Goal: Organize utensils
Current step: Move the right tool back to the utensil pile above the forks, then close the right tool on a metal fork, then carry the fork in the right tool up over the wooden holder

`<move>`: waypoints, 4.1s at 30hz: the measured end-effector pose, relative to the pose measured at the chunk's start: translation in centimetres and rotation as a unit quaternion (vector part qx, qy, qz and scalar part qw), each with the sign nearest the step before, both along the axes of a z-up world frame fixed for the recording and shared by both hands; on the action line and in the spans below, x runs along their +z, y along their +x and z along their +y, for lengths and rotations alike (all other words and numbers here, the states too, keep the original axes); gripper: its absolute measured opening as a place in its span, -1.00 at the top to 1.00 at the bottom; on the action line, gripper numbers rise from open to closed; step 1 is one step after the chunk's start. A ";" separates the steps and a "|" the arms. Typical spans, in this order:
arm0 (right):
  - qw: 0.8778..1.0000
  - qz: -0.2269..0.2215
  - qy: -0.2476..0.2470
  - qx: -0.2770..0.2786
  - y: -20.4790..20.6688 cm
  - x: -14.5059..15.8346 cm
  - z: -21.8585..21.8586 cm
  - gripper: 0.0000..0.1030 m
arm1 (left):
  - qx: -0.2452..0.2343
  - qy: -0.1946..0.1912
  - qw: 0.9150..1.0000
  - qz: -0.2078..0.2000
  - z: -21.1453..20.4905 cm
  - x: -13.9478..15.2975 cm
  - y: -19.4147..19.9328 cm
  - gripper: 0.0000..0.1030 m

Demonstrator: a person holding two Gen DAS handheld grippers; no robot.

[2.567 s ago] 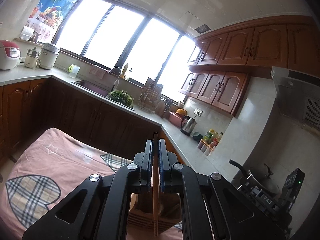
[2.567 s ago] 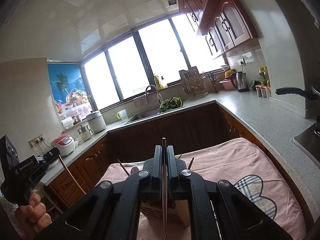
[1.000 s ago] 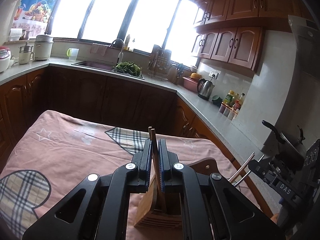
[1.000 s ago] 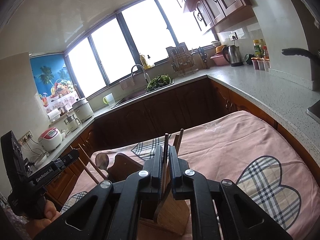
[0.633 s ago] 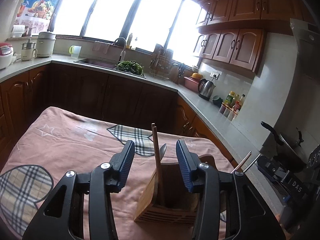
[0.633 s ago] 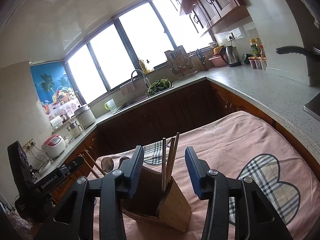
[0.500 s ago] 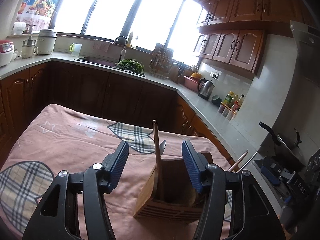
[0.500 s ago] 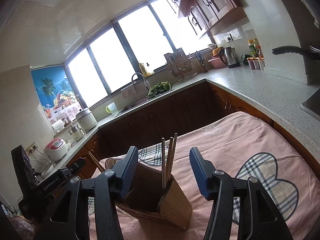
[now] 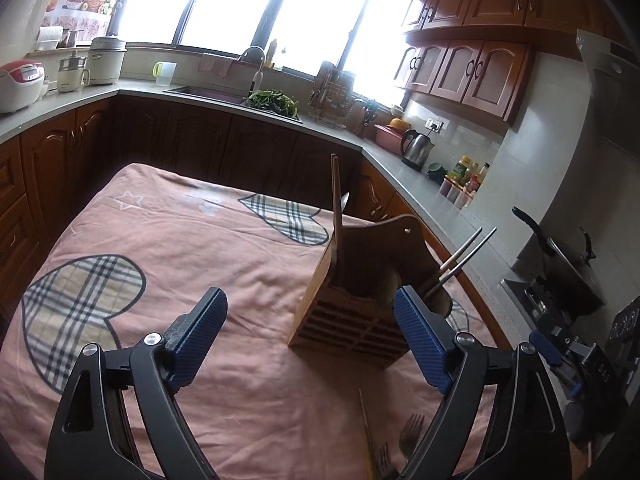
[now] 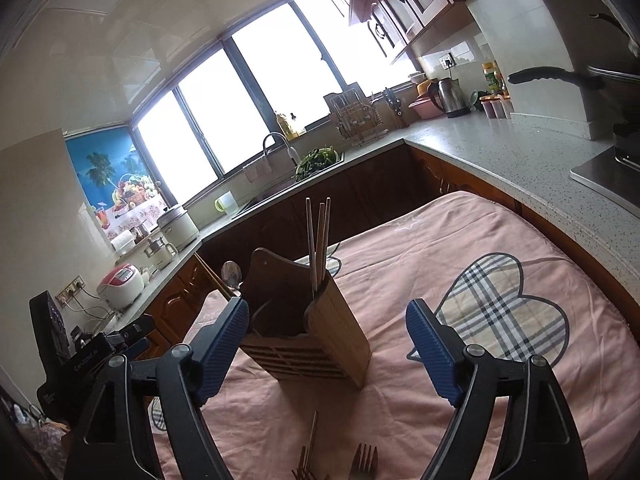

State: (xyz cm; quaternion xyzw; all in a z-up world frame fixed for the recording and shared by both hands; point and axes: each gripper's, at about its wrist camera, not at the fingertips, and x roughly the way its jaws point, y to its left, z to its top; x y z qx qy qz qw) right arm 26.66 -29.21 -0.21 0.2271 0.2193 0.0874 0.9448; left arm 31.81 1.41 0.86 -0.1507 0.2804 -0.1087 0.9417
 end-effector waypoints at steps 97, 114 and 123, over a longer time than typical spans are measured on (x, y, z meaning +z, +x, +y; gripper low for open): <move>0.965 0.193 -0.113 0.135 -1.5 -10.5 3.2 0.92 | -0.155 0.053 0.979 0.125 -5.5 -6.8 -1.5 0.92; 0.989 0.119 -0.048 0.080 -5.6 -6.3 1.0 0.93 | -0.096 -0.002 0.993 0.071 0.8 -2.8 -7.9 0.92; 0.993 0.088 -0.038 0.068 -7.7 -4.6 1.2 0.93 | -0.072 -0.026 0.996 0.036 2.4 -1.1 -10.5 0.93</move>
